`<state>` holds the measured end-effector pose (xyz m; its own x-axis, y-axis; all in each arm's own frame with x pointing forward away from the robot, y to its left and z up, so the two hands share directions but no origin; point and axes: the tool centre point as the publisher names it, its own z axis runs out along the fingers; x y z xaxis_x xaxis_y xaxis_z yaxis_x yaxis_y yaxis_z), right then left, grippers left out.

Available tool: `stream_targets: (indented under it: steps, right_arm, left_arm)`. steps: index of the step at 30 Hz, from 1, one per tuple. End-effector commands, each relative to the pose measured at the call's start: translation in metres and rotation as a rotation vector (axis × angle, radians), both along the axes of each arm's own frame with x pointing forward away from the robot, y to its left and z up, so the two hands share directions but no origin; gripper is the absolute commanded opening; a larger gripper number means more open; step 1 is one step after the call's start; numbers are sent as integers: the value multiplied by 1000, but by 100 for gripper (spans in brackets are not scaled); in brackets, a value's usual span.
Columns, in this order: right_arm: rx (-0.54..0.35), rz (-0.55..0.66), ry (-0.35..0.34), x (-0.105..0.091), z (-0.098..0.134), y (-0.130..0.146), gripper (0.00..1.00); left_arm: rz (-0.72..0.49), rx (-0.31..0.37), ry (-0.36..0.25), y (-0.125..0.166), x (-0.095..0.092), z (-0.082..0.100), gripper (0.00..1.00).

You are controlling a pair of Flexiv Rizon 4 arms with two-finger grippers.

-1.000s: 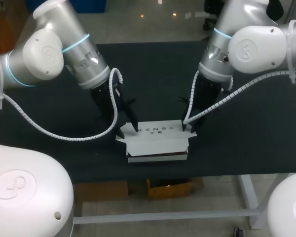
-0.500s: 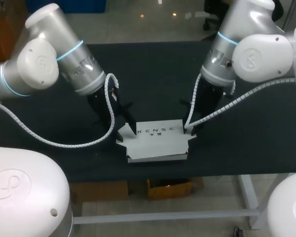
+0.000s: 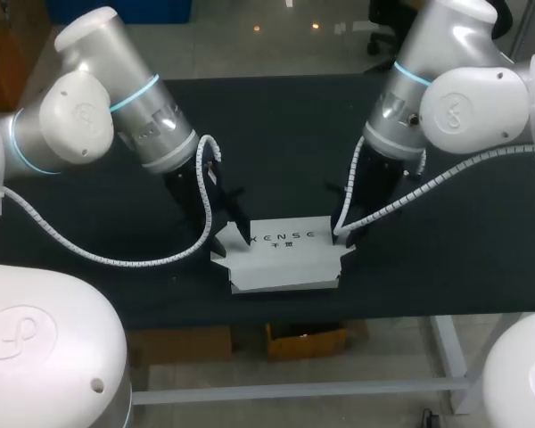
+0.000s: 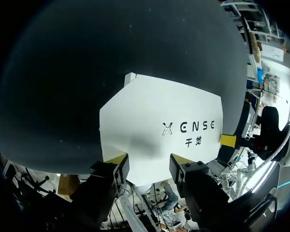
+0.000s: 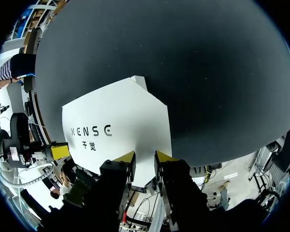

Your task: Assemble the packaging by folding the flat box into shape, placing the metal phone stand inside, and closing the box properly

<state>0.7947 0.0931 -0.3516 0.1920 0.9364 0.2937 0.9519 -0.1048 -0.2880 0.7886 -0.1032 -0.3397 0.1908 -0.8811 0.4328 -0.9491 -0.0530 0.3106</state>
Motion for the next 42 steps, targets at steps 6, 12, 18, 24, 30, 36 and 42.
stream_targets:
  steps: [6,12,18,24,30,36,42]
  right_arm:
    - [7,-25,-20,-3,-2,-2,22]
    - [11,-33,-28,-5,-4,-2,23]
    - [13,-33,-31,-5,-7,0,24]
    - [23,-33,-40,-5,-9,0,25]
    - [42,-31,-36,-7,-11,1,27]
    - [60,-12,-40,-9,-15,-4,29]
    - [84,12,-50,-10,-16,-5,35]
  left_arm:
    - [7,-10,-24,0,-4,-4,55]
    - [7,-18,-26,1,-5,-5,57]
    - [3,-24,-27,0,-4,-4,56]
    - [-2,-23,-28,-1,-2,-1,58]
    - [-2,-24,-30,-4,-1,-1,57]
    - [-3,-29,-32,-5,0,-3,56]
    - [-2,-31,-39,-6,0,-4,58]
